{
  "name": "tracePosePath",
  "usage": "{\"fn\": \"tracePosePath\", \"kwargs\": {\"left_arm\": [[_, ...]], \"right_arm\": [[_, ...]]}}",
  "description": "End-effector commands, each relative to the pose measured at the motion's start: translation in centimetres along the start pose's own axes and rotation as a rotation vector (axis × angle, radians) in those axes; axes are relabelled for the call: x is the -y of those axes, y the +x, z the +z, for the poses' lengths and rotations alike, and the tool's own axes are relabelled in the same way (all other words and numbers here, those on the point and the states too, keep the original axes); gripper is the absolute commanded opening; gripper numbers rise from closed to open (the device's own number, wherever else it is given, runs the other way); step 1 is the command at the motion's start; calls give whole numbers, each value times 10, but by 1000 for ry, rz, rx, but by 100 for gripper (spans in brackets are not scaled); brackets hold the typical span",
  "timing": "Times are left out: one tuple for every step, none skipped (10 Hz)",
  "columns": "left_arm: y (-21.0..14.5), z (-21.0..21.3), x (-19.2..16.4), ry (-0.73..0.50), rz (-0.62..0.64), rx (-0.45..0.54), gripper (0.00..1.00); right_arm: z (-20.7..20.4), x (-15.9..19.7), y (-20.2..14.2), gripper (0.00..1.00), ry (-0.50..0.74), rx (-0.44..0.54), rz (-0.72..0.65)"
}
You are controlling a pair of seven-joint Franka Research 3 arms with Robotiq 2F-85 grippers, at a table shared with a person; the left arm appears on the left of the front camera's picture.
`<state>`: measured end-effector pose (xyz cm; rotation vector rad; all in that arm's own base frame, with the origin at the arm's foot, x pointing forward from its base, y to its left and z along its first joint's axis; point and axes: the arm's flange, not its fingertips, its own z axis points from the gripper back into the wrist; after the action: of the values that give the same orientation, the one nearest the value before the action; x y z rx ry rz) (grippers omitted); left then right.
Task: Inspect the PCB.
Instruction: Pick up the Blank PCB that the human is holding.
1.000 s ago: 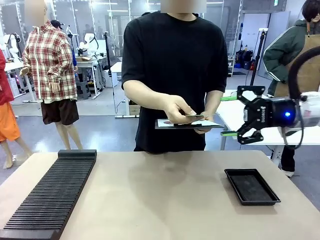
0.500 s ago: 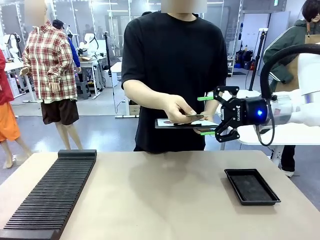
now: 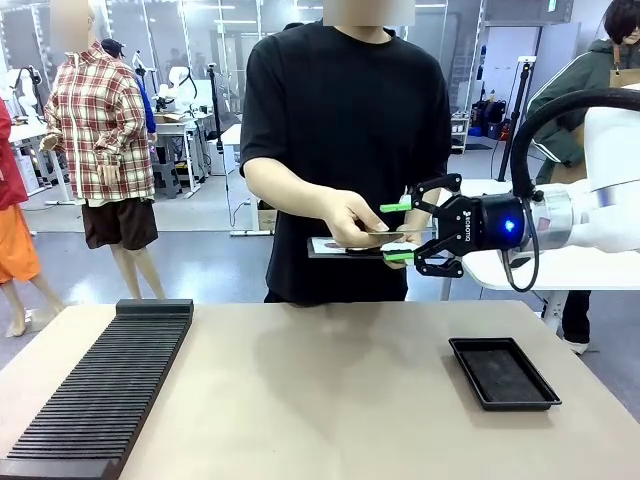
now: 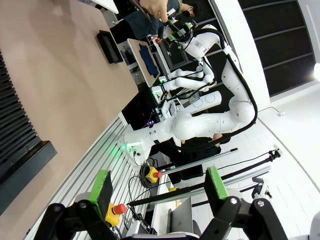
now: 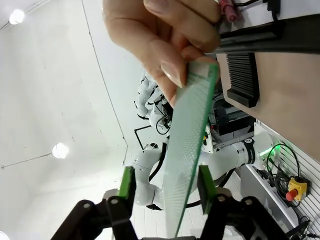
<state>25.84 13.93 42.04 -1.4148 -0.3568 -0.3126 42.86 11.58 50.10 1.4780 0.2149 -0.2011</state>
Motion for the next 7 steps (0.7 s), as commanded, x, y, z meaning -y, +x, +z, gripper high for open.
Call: {"fn": "tracePosePath", "kwargs": {"left_arm": [[0,1,1,2,-5,2,95],[0,1,1,2,-5,2,95],[0,1,1,2,-5,2,95],[0,1,1,2,-5,2,95],[0,1,1,2,-5,2,95],[0,1,1,2,-5,2,95],[0,1,1,2,-5,2,95]], "right_arm": [[-5,2,-2,0,25,25,12],[-5,4,-2,0,30,28,16],[-6,5,-3,4,24,29,18],[-7,6,-3,0,27,31,19],[-8,8,-4,0,25,30,20],[-9,8,-5,0,23,29,22],[-9,9,-7,0,23,35,23]]}}
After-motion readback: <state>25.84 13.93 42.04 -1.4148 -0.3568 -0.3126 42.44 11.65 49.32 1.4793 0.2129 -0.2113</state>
